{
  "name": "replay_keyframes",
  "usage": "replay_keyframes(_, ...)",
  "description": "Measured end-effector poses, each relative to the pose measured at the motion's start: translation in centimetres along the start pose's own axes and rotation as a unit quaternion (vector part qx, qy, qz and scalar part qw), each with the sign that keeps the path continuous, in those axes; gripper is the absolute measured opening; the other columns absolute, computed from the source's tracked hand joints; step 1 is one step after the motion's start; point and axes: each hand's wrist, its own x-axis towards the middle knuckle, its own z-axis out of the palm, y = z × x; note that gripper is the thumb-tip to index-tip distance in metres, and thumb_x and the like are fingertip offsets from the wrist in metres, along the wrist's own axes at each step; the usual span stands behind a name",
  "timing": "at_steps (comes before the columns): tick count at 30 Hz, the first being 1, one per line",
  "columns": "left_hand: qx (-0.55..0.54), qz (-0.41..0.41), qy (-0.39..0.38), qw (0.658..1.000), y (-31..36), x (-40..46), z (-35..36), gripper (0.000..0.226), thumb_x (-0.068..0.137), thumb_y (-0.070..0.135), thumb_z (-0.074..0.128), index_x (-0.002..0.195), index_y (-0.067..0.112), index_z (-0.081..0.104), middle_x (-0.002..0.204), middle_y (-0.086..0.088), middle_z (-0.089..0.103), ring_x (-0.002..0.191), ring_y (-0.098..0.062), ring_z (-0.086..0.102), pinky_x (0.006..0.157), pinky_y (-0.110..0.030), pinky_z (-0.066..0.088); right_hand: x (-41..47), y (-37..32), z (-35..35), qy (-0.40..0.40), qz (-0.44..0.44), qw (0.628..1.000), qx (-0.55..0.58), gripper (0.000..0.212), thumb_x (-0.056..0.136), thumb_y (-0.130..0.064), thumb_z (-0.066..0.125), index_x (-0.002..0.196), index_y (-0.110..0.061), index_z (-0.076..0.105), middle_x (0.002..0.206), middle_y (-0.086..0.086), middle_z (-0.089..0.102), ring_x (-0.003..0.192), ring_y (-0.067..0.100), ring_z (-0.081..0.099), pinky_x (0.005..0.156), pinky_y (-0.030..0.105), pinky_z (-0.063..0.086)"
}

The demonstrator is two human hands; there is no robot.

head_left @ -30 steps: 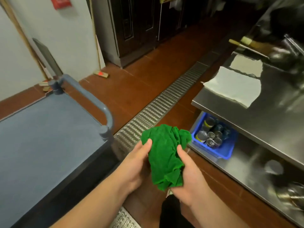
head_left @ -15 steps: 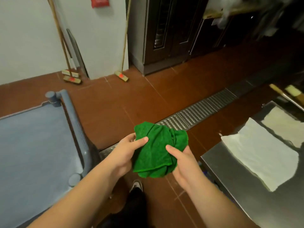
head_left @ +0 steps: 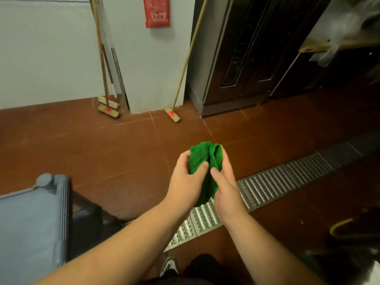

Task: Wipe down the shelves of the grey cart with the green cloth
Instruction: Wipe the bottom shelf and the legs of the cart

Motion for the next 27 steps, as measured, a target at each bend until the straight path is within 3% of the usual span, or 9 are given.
replay_keyframes(2, -0.058, -0.057, -0.081, 0.993, 1.3, 2.7, 0.6, 0.029, 0.099, 0.035, 0.049, 0.125, 0.028, 0.059, 0.122, 0.001, 0.066, 0.113, -0.015, 0.063, 0.099, -0.039, 0.049, 3.5, -0.7, 0.1, -0.042, 0.019, 0.999, -0.008, 0.064, 0.094, -0.032, 0.056, 0.151, -0.047, 0.03, 0.149, -0.015, 0.047, 0.133, 0.007, 0.049, 0.104, 0.031, 0.047)
replay_keyframes(4, -0.141, -0.132, -0.128, 0.973, 2.1, 6.1, 0.4, 0.044, 0.097, 0.053, 0.039, 0.13, 0.029, 0.058, 0.131, 0.0, 0.062, 0.116, -0.013, 0.062, 0.094, -0.033, 0.051, 7.6, -1.5, 0.0, -0.056, 0.045, 0.997, -0.024, 0.075, 0.084, -0.04, 0.065, 0.149, -0.051, 0.029, 0.148, -0.015, 0.048, 0.133, 0.01, 0.049, 0.109, 0.042, 0.044)
replay_keyframes(7, -0.22, -0.196, -0.141, 0.945, 2.9, 12.4, -0.8, 0.061, 0.097, 0.055, 0.03, 0.135, 0.014, 0.055, 0.135, -0.001, 0.059, 0.123, -0.01, 0.056, 0.1, -0.03, 0.045, 15.2, -1.5, -0.4, -0.021, 0.063, 0.998, -0.016, 0.082, 0.08, -0.026, 0.078, 0.149, -0.039, 0.035, 0.138, -0.007, 0.059, 0.125, 0.017, 0.058, 0.105, 0.051, 0.047)
replay_keyframes(10, -0.178, -0.151, -0.113, 0.966, 3.3, 19.0, -1.7, 0.047, 0.1, 0.034, 0.034, 0.13, 0.009, 0.059, 0.139, 0.002, 0.056, 0.132, -0.008, 0.046, 0.112, -0.034, 0.032, 23.3, -1.4, 0.3, 0.004, 0.068, 0.998, 0.01, 0.06, 0.086, -0.003, 0.072, 0.137, -0.024, 0.05, 0.124, 0.004, 0.069, 0.112, 0.026, 0.067, 0.095, 0.054, 0.053)
replay_keyframes(13, -0.139, -0.116, 0.019, 0.983, 4.1, 25.2, -3.4, 0.03, 0.094, 0.007, 0.045, 0.116, 0.005, 0.064, 0.122, -0.01, 0.066, 0.117, -0.02, 0.058, 0.095, -0.036, 0.046, 31.2, -1.8, 2.1, -0.028, 0.094, 0.995, 0.011, 0.047, 0.088, 0.003, 0.067, 0.127, -0.019, 0.055, 0.119, 0.013, 0.07, 0.103, 0.032, 0.07, 0.085, 0.049, 0.057)
replay_keyframes(15, -0.129, -0.102, 0.11, 0.98, 5.3, 28.3, -5.3, 0.025, 0.085, 0.005, 0.054, 0.108, 0.007, 0.063, 0.113, -0.019, 0.068, 0.102, -0.026, 0.063, 0.082, -0.035, 0.05, 35.8, -2.2, 4.1, -0.072, 0.115, 0.991, -0.003, 0.047, 0.088, 0.002, 0.066, 0.129, -0.019, 0.054, 0.119, 0.013, 0.069, 0.102, 0.031, 0.07, 0.083, 0.048, 0.058)
replay_keyframes(18, -0.119, -0.078, 0.217, 0.966, 7.5, 31.2, -9.5, 0.022, 0.085, 0.002, 0.055, 0.105, 0.008, 0.06, 0.105, -0.015, 0.07, 0.093, -0.026, 0.064, 0.083, -0.039, 0.049, 41.2, -2.7, 8.6, -0.128, 0.151, 0.98, -0.011, 0.053, 0.089, -0.001, 0.067, 0.135, -0.023, 0.052, 0.122, 0.01, 0.069, 0.106, 0.032, 0.069, 0.089, 0.054, 0.056)
replay_keyframes(22, -0.151, -0.039, 0.352, 0.923, 9.4, 32.6, -17.1, 0.026, 0.094, -0.003, 0.041, 0.109, 0.007, 0.059, 0.103, -0.012, 0.069, 0.087, -0.023, 0.066, 0.084, -0.041, 0.051, 46.3, -3.3, 16.3, -0.218, 0.188, 0.957, -0.027, 0.045, 0.091, -0.001, 0.064, 0.122, -0.032, 0.058, 0.118, 0.007, 0.071, 0.103, 0.031, 0.07, 0.087, 0.053, 0.056)
replay_keyframes(27, -0.186, 0.031, 0.501, 0.845, 10.6, 33.3, -28.4, 0.026, 0.094, -0.005, 0.038, 0.103, 0.008, 0.057, 0.093, -0.01, 0.067, 0.079, -0.021, 0.064, 0.075, -0.034, 0.054, 51.6, -2.3, 29.1, -0.324, 0.198, 0.923, -0.058, 0.045, 0.091, -0.001, 0.063, 0.126, -0.028, 0.057, 0.119, 0.01, 0.07, 0.104, 0.034, 0.07, 0.087, 0.056, 0.056)
